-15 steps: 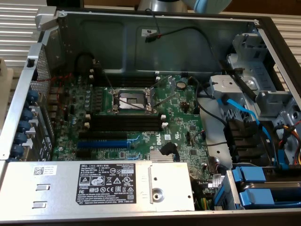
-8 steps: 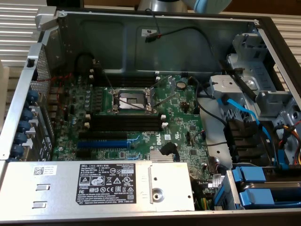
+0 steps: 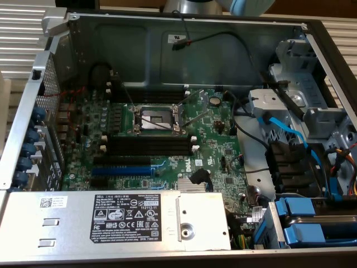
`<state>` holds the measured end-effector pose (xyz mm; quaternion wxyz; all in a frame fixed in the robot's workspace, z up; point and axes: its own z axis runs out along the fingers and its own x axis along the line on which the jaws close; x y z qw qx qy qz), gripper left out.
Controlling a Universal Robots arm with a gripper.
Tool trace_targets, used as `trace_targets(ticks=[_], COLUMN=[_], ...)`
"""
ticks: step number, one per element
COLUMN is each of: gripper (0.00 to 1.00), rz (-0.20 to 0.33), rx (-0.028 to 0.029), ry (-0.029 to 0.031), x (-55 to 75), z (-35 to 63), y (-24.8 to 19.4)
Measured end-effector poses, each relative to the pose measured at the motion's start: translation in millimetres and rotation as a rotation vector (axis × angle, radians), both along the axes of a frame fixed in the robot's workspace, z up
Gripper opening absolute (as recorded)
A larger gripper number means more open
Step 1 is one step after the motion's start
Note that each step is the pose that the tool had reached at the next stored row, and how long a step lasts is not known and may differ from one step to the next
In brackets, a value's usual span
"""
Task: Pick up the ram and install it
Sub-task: 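Pick up the ram and move it above insertion slot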
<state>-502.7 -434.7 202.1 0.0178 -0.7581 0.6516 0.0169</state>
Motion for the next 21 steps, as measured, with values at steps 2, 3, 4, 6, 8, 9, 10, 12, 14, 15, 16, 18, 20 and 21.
trace_targets(ticks=[2,3,4,6,8,9,10,12,14,15,16,18,20,21], gripper=[0.13,0.13,0.13,0.13,0.13,0.13,0.13,0.13,0.13,0.13,0.13,0.13,0.13,0.13], rz=[0.000,0.000,0.000,0.000,0.000,0.000,0.000,0.000,0.000,0.000,0.000,0.000,0.000,0.000], rx=[0.0000,-0.0001,0.0000,-0.0003,-0.0012,-0.0016,-0.0022,-0.0034,-0.0065,-0.0082,-0.0096,-0.0117,-0.0125,-0.0128], ry=[0.0000,0.0000,0.0000,0.0001,0.0001,0.0001,0.0002,0.0002,0.0002,0.0000,0.0001,0.0003,0.0003,0.0002], x=[0.0,0.0,0.0,0.0,0.1,0.1,0.0,0.0,0.0,0.1,0.1,0.0,0.0,0.0], z=[0.0,0.0,0.0,0.0,0.5,0.8,1.4,2.5,4.1,4.8,5.3,6.8,8.5,9.4], y=[0.0,0.0,0.0,0.0,-0.1,0.0,0.0,0.0,0.0,0.0,-0.1,-0.1,-0.1,-0.1])
